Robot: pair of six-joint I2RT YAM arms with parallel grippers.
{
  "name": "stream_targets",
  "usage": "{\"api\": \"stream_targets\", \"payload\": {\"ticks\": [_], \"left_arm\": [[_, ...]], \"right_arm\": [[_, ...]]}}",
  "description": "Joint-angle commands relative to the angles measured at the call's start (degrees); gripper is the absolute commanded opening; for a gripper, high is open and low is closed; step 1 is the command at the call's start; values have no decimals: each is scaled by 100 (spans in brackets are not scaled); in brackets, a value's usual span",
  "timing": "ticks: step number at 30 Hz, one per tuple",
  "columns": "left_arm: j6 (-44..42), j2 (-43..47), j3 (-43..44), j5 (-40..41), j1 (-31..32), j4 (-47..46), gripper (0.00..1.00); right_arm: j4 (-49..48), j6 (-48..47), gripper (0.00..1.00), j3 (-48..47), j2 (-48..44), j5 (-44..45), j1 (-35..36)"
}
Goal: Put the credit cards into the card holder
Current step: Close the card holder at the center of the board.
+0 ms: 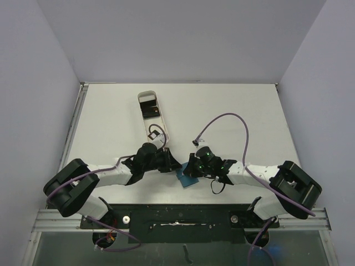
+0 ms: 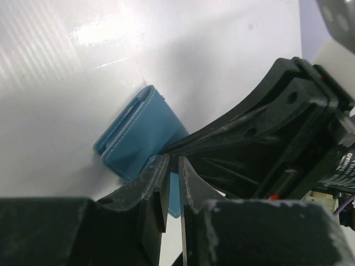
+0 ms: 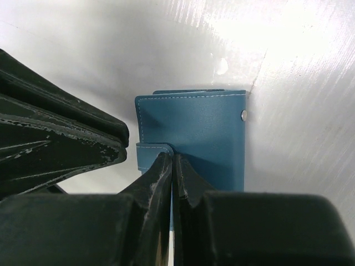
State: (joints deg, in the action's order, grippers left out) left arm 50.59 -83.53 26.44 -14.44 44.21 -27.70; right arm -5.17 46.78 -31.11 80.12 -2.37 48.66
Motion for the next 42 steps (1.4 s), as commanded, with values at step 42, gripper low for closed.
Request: {"api": "stream_targets", "payload": {"ticks": [42], "left_arm": [[-146,-172,483,-127,261,122,0]], "right_arm": [[-172,243,0,230,-265,61,-19]]}}
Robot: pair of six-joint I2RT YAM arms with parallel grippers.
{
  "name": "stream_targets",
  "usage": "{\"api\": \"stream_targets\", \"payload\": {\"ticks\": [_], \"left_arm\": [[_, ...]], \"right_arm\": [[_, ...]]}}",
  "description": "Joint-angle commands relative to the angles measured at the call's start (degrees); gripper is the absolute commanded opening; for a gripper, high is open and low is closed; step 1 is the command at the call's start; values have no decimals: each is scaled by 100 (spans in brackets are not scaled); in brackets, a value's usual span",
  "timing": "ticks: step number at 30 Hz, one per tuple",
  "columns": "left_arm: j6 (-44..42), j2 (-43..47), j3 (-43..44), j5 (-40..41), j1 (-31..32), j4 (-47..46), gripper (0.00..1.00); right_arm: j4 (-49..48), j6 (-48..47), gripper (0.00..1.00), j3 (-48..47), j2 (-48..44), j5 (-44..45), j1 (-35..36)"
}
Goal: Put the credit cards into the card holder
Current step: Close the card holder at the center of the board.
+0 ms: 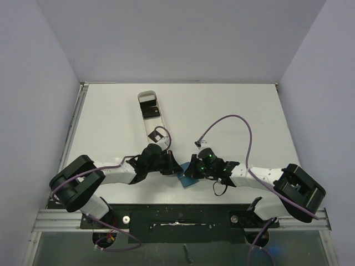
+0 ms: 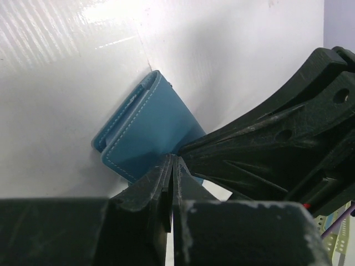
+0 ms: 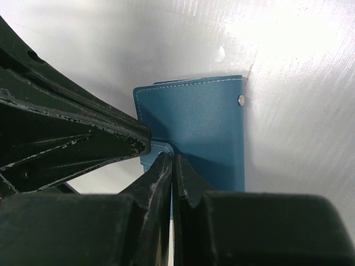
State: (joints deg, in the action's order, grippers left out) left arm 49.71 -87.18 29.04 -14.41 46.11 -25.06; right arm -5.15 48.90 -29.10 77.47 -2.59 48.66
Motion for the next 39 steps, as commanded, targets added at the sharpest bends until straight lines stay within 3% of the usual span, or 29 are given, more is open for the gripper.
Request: {"api": "stream_targets", "payload": {"ticks": [1,39], "left_arm": [[-66,198,225,-139,87,-148,0],[-343,-330,402,26,231,480,0]], "right_arm": [[-174,31,0,20,16,75,-15],[-257,82,0,259,147,92,10]]}}
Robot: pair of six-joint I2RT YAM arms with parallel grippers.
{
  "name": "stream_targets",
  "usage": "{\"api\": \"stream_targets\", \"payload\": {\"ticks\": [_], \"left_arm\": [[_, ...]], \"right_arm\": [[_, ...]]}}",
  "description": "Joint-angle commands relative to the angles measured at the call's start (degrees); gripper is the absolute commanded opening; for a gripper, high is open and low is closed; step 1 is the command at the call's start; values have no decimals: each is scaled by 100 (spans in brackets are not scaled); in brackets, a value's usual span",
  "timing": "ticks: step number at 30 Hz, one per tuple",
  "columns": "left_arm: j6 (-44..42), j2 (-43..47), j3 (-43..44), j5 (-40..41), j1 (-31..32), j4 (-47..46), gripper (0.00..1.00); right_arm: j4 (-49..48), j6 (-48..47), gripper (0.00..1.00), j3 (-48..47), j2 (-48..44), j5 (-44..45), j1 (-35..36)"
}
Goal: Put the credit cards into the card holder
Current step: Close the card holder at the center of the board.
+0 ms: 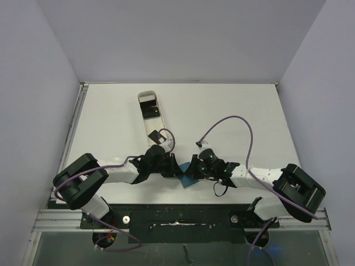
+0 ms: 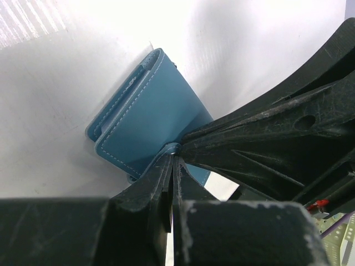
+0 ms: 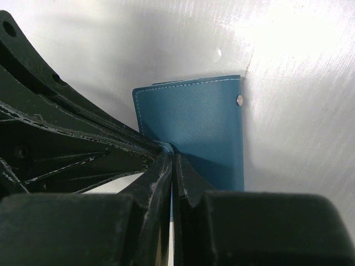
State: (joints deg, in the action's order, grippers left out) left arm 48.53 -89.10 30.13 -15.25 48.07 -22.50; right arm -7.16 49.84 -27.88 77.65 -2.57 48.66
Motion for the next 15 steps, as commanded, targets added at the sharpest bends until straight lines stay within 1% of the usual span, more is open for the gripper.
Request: {"api": "stream_targets", "payload": {"ticks": [1,9,15], "left_arm": [[-234,-149,330,142,35,317,0],[-398,-248,723,370,85,1361,0],[-506,-519,1006,445,202,1901,0]], "right_arm": [[-42,-10,0,142,140,94,10],[-10,24,0,275,245,208,121],[-28,90,0,333,381,373,338]]}}
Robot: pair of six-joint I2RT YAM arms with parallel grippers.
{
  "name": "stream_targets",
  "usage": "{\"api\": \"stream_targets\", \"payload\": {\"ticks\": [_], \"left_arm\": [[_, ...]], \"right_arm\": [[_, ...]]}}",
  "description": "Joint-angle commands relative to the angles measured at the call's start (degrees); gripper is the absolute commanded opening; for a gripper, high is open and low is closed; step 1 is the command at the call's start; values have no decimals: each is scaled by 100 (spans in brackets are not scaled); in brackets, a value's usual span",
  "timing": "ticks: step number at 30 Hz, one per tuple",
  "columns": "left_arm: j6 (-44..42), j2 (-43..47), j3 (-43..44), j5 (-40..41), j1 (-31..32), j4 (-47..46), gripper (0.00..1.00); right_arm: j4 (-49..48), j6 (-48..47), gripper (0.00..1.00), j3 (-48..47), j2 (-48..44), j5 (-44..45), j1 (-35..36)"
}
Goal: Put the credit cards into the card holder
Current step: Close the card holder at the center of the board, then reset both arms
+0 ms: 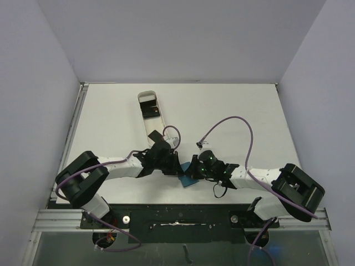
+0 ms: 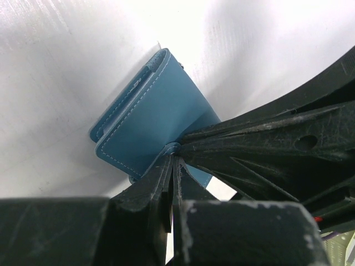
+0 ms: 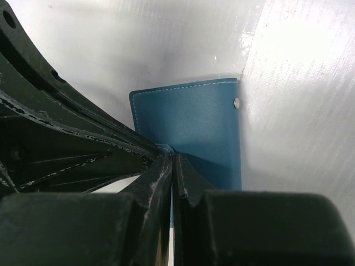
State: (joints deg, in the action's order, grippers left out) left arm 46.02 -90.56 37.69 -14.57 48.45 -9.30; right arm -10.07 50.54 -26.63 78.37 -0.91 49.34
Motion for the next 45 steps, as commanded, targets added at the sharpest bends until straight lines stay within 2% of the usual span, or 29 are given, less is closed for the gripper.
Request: {"api": "stream_targets", "payload": {"ticks": [1,8,10,17,22,23,24,25,27,32,35,39,45], "left_arm": [[-257,-426,286,376,188,653,0],[-5,-341,243,473,254,592,0],[3,-129,340,607,247,700,2],[-139,1070,923,1339,44,1416,23],[-360,2207,1355,1789,-27,1978,41],[-421,2432,1437,1807,-40,2063,49],[-478,2637,1530,1850,-49,2160,68],[-538,2851,1624,1921,-46,2266,73],[-601,3251,1762,2055,-55,2475,74],[-820,4267,1753,2211,-55,2565,76],[-795,4841,1531,2439,-55,2587,80],[-738,5534,1069,2564,-55,2529,88],[-481,6051,447,2294,-55,2428,92]], "right_arm": [[275,32,0,239,285,267,297],[308,-93,0,112,66,317,322],[477,-174,4,-137,-74,336,284],[1579,-563,43,-1255,-994,627,91],[2223,-657,69,-1644,-1824,1025,90],[2303,-691,77,-1677,-2003,1084,87],[2380,-725,83,-1730,-2156,1137,97],[2480,-767,90,-1806,-2312,1196,95],[2898,-827,98,-2075,-2569,1421,99],[3761,-886,97,-2566,-3037,2193,102],[4173,-784,98,-2690,-3260,2688,93],[4442,-511,98,-2611,-3555,3098,88],[4747,89,98,-2277,-3726,3429,92]]}}
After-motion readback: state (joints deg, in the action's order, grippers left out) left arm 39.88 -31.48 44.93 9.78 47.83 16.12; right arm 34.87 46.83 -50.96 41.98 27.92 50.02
